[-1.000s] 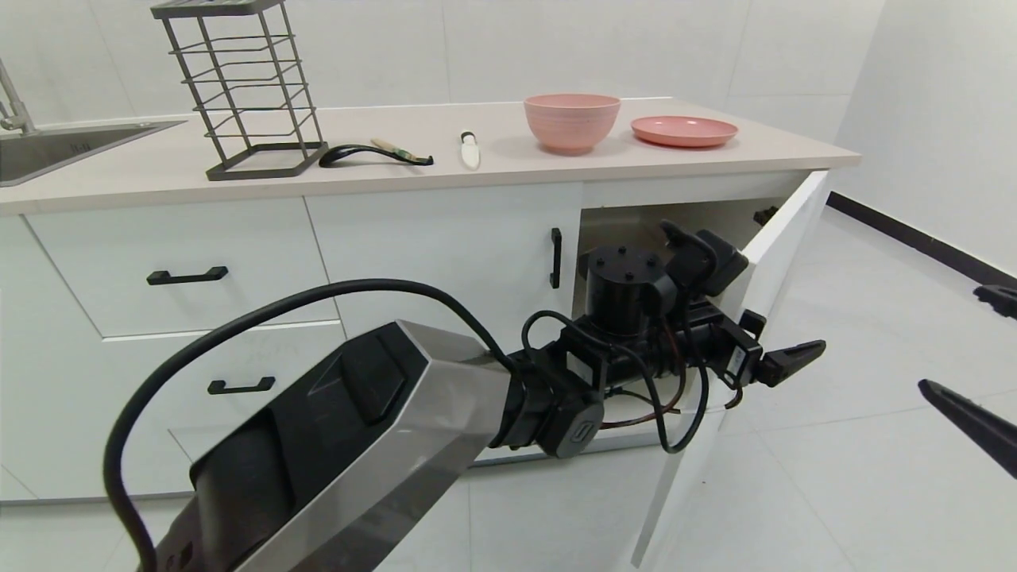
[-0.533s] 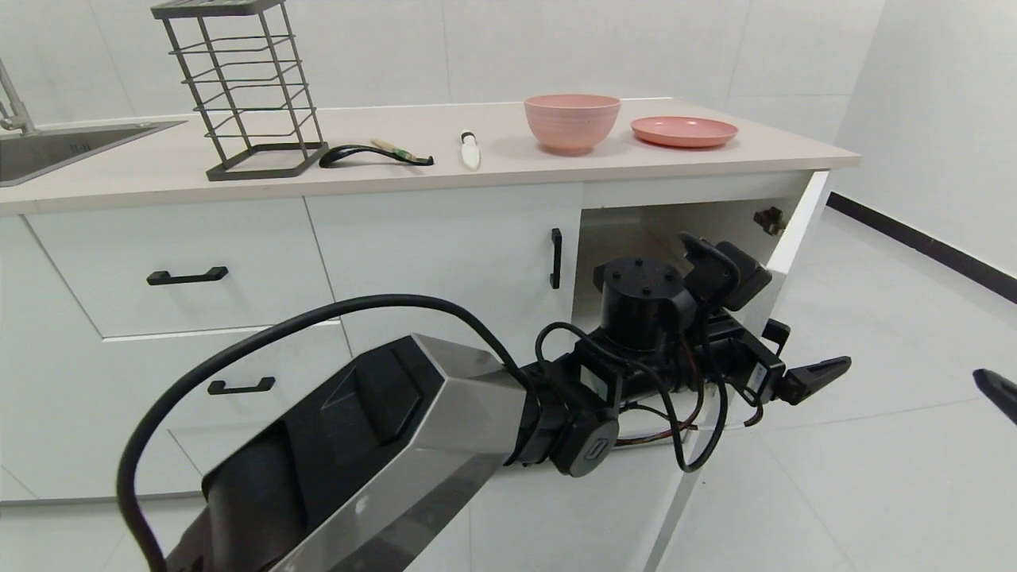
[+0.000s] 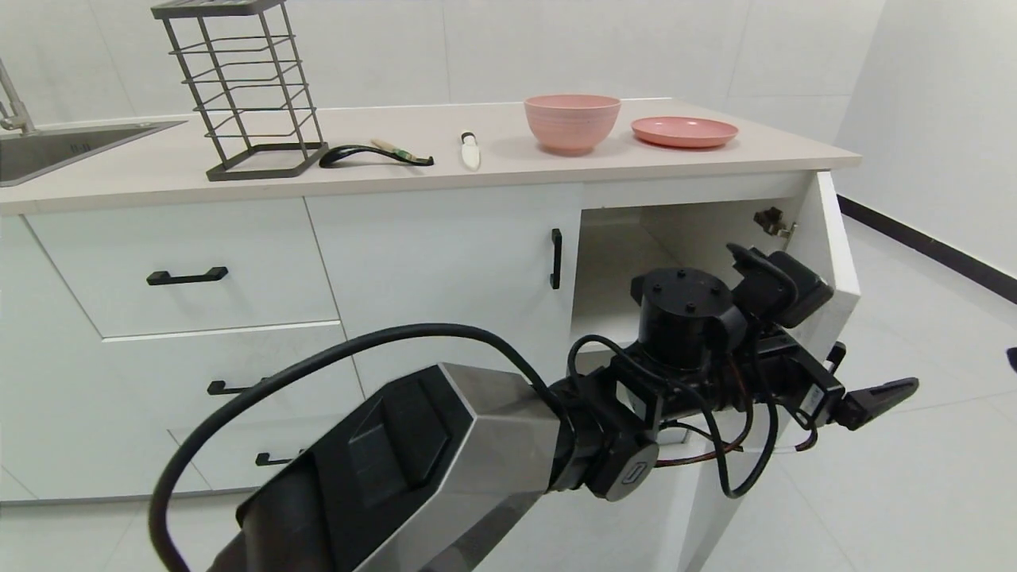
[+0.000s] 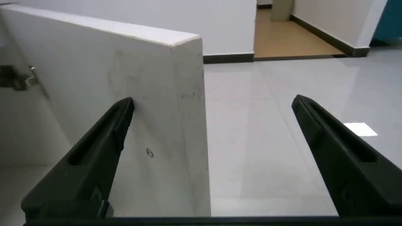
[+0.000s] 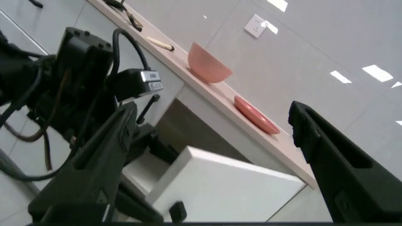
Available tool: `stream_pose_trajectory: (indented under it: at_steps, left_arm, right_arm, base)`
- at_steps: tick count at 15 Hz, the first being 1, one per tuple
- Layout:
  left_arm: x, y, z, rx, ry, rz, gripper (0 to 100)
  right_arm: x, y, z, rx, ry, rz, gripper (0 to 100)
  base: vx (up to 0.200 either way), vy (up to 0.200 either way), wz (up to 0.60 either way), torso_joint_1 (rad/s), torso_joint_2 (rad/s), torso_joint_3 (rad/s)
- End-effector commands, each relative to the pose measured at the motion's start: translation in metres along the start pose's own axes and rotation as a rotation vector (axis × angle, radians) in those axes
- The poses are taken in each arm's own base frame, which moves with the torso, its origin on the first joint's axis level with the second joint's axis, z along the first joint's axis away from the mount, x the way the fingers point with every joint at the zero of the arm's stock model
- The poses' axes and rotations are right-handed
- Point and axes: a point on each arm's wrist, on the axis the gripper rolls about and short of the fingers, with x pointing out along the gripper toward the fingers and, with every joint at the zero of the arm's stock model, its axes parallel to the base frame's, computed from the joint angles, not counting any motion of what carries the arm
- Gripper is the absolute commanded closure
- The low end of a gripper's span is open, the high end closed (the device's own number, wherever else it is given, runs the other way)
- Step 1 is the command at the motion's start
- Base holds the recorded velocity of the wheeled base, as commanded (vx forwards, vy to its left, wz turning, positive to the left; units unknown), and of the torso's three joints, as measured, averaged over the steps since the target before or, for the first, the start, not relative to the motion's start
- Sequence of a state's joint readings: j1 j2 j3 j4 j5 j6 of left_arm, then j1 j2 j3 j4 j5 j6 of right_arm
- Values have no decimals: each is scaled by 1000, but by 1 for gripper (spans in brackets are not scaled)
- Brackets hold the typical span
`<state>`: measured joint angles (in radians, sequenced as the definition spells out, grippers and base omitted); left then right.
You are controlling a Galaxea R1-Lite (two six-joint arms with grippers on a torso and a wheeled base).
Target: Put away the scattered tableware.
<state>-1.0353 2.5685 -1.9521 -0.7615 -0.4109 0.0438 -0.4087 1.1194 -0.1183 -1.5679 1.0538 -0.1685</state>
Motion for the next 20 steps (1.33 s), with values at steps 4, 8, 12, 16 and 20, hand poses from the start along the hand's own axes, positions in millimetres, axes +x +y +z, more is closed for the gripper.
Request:
stream_pose_trajectory:
  at_steps: [4,8,12,16,20]
  left_arm:
    - [26,-53,-44,-38,52,-113,0]
    - [37,-98,-52,-69,62,-246,0]
    - [14,-18,-31,-46,7,-66,0]
    - [-43,66,37,35,-65,119,0]
    - [-121,89,93,60,-56,243,0]
  right_arm:
    - [0,-4,18,-84,-45,-10,0]
    - [0,-6,35,-161,-89,-17,0]
    - [-3,-2,43,-189,-107,-18,0]
    - [-5,2,44,-188,-112,-14,0]
    - [-7,10,38,-153,-107,4,0]
  base:
    - [0,0,0,0,0,0]
    - [0,0,0,0,0,0]
    - [0,0,0,0,0,0]
    - [0,0,0,0,0,0]
    - [0,0,0,0,0,0]
